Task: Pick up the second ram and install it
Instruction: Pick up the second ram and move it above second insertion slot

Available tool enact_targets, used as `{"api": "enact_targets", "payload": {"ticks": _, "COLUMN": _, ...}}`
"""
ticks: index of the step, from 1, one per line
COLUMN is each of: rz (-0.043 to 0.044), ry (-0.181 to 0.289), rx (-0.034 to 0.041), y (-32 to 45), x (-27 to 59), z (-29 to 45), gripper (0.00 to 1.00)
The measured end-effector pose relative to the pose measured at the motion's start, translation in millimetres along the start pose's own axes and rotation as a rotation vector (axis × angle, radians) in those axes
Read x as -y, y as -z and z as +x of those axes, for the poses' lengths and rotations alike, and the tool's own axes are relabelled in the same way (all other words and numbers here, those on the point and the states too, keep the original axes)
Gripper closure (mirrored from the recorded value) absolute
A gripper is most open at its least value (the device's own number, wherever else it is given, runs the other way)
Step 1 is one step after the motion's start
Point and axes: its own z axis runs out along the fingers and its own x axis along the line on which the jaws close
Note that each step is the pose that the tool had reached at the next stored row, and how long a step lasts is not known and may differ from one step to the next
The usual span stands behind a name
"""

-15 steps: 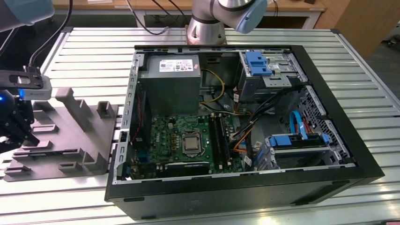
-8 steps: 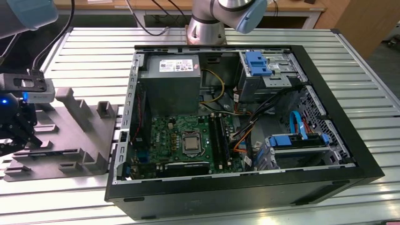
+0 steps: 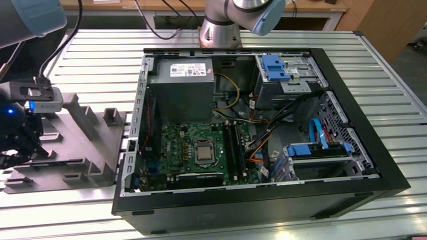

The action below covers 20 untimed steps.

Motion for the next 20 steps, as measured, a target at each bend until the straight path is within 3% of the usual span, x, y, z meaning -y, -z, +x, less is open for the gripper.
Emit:
{"api": "enact_targets", "payload": {"ticks": 6, "rz": 0.0000, "ry": 0.000, "rx": 0.0000, "y": -7.8, "x": 0.4, "z": 0.3, "gripper": 0.90}}
{"api": "enact_targets", "payload": {"ticks": 13, "rz": -0.0001, "ry": 0.000, "rx": -0.0001, "y": -8.5, "x": 0.4, "z": 0.3, "gripper": 0.90}}
{"api": "enact_targets", "payload": {"ticks": 16, "rz": -0.0001, "ry": 0.000, "rx": 0.0000, "y": -8.5, "x": 0.4, "z": 0.3, "gripper": 0.84}}
{"api": "enact_targets", "payload": {"ticks": 18, "rz": -0.0001, "ry": 0.000, "rx": 0.0001, "y": -8.6, "x": 0.4, "z": 0.3, "gripper": 0.71}}
{"api": "enact_targets", "payload": {"ticks": 20, "rz": -0.0001, "ry": 0.000, "rx": 0.0001, "y": -8.6, "x": 0.4, "z": 0.3, "gripper": 0.71}}
